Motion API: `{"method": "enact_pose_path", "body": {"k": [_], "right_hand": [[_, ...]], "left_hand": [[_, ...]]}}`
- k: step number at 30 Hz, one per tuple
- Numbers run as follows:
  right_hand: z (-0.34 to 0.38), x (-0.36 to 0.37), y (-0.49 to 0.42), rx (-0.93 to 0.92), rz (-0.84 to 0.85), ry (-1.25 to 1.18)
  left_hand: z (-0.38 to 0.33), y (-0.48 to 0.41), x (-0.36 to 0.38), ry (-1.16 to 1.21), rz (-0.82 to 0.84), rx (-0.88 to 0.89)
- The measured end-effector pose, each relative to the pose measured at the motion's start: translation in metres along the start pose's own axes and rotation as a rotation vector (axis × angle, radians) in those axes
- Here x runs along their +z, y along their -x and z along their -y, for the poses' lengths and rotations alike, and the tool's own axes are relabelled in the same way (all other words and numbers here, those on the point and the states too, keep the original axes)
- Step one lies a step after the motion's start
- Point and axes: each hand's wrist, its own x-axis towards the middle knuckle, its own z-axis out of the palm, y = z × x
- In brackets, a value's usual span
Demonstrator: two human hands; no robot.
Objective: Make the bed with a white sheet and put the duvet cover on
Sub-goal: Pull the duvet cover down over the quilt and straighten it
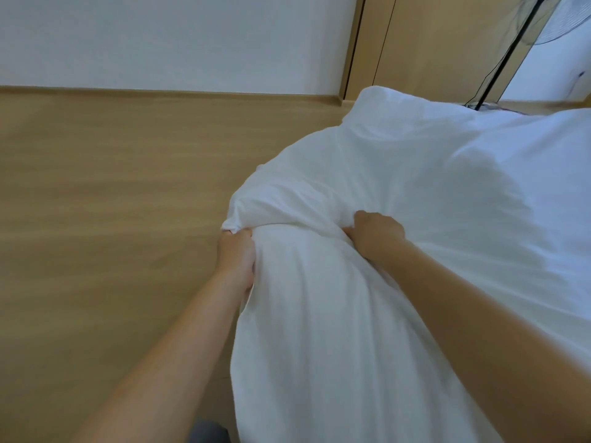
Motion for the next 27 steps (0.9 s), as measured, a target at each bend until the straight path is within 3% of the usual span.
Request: {"method": "enact_pose_path", "body": {"k": [4,6,9,11,15,20,24,27], "right_hand": [[-0.003,-0.031,-0.015,-0.086,-0.033,-0.100],[-0.005,-0.057,-0.028,-0.060,-0.210,-0.160],[-0.012,-0.090,-0.040,0.025,-0.562,-0.146],[-0.018,-0.073,-0.041,0.024,-0.644,-0.032],[-0.025,0.010,-0.023,-0.049,-0.456,0.061],[-0.018,-0.011,-0.030,0.028,-0.370,-0.088],[0.035,-0.008,0.015,-0.188,-0.291,-0.307],[0.060,0.016,0.042,-0.311,-0.098,-0.127]], "left_hand": [[-0.008,0.001,-0.002,-0.033,0.167,-0.016],[-0.007,-0.002,-0.006,-0.055,0.256,-0.049],[-0.003,-0.008,-0.011,-0.062,0.201,-0.029],[-0.003,-0.011,-0.013,-0.046,0.176,0.018],[0.003,-0.017,-0.023,-0.189,0.097,0.073],[0.003,-0.018,-0.025,-0.254,0.083,0.078],[0.005,-0.016,-0.021,-0.148,0.084,0.061],[0.001,-0.012,-0.025,-0.098,0.077,0.072]]}}
